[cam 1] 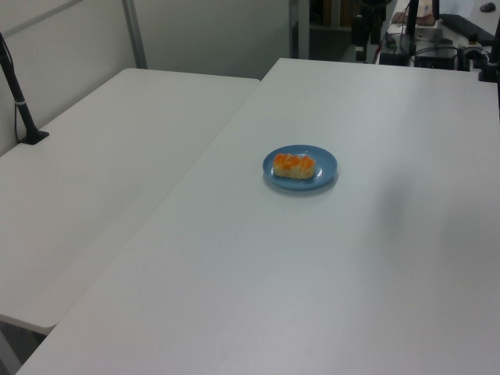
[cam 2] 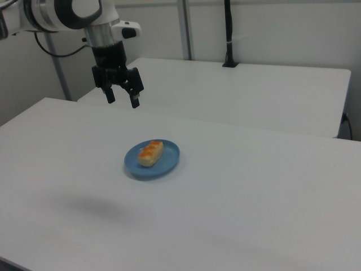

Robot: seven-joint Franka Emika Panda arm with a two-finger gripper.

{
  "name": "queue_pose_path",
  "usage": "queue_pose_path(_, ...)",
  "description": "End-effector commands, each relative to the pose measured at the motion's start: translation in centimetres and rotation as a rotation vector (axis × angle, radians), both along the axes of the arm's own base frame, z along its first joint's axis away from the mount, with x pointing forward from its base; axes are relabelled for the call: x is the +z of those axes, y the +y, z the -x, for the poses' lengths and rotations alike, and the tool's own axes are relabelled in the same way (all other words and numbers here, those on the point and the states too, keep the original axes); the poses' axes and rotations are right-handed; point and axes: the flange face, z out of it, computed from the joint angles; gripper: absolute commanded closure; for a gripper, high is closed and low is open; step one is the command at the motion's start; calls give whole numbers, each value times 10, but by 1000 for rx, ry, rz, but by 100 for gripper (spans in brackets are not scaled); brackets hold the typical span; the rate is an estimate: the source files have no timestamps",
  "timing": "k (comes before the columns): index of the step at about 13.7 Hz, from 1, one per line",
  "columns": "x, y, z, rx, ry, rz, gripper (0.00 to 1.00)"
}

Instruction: Put the bread on the table

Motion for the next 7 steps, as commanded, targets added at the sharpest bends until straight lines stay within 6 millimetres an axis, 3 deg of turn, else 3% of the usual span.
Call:
queue_pose_path(1,11,-7,10,-19,-11,-15,0)
queue_pose_path(7,14,-8,11,-31,-20,-16,0)
